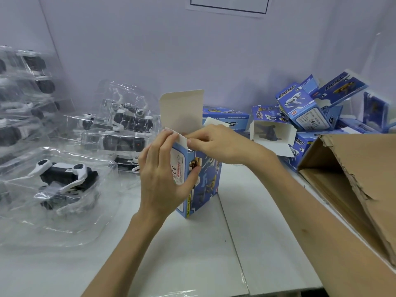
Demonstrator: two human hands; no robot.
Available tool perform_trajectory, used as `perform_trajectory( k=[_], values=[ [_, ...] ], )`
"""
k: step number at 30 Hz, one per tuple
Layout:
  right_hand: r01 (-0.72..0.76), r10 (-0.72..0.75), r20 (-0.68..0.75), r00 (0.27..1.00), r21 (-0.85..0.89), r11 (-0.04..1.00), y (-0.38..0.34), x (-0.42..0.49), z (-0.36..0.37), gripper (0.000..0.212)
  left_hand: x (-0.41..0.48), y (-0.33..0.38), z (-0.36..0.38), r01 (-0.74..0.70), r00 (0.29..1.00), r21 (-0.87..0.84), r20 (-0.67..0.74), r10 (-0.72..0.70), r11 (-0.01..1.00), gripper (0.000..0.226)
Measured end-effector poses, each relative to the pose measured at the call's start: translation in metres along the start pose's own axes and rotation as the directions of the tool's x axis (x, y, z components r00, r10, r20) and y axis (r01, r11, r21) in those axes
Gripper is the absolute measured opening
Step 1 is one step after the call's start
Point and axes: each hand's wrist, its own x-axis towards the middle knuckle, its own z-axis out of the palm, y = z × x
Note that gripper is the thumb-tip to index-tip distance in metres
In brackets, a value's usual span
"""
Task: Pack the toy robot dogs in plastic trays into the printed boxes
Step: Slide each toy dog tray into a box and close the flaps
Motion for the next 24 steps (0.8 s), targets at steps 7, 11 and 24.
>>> perform_trajectory(
  k=[7,11,24],
  values=[
    [0.014,-0.01,-0.056,0.998,0.077,0.997,0.005,0.002,-0.007,0.026,0.008,0.008,0.001,-0.036,0.997,-0.108,0.058,0.042,0.994,0.05],
    [0.009,-0.007,-0.061,0.998,0.036,0.999,0.008,0.005,-0.003,0.029,0.018,0.006,-0.006,-0.002,0.994,-0.113,0.112,0.015,0.994,0.048],
    [-0.134,0.16,-0.584,0.796,0.088,0.987,0.035,0.001,-0.003,0.061,0.039,0.0,-0.016,0.047,0.964,-0.122,0.264,-0.013,0.991,0.034]
  ],
)
